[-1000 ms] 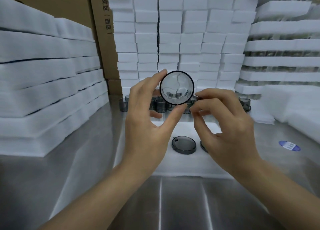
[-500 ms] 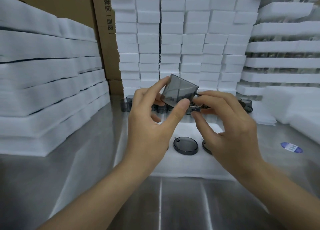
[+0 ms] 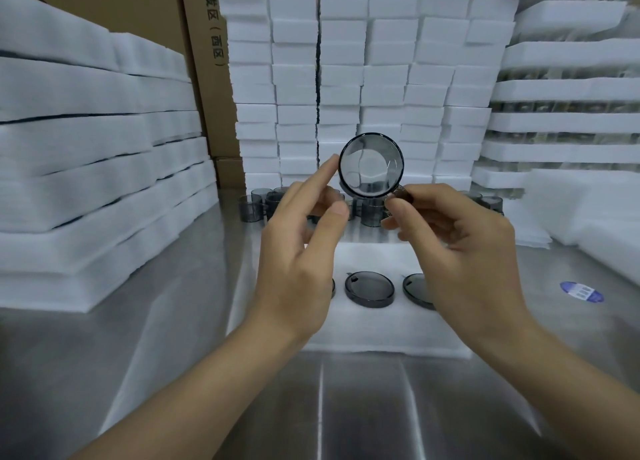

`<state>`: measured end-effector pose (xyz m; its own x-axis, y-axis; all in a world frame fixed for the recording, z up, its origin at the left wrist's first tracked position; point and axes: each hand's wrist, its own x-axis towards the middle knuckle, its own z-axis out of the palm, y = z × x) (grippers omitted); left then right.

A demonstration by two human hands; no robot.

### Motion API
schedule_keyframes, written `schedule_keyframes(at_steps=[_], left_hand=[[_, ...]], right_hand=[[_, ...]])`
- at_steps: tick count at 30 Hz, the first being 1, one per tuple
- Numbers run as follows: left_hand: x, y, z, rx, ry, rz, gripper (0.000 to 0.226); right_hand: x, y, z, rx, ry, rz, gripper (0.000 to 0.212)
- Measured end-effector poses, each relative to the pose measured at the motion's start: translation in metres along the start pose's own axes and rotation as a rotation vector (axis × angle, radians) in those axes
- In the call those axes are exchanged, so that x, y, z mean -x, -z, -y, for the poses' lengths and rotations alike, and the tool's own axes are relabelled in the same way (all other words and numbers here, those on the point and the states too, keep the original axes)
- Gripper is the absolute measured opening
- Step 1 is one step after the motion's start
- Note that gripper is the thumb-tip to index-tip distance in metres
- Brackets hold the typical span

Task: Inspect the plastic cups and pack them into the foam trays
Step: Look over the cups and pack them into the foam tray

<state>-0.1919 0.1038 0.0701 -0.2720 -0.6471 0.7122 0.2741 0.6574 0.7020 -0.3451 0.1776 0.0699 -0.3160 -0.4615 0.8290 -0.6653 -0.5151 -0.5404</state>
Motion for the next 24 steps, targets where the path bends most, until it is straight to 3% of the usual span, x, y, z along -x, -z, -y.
schedule_keyframes(at_steps=[18,24], left_hand=[[0.0000,0.0025,0.0023,-0.084,-0.002,-0.048,0.052],[-0.0020,0.0037,0.0013,-0.035,0.008,-0.072,0.038]], right_hand=[[0.0006,0.0002,-0.0027,0.024,-0.011,0.006,0.014],[0.0005,0.0001,-0.0009,0.003,-0.024,0.012,0.015]])
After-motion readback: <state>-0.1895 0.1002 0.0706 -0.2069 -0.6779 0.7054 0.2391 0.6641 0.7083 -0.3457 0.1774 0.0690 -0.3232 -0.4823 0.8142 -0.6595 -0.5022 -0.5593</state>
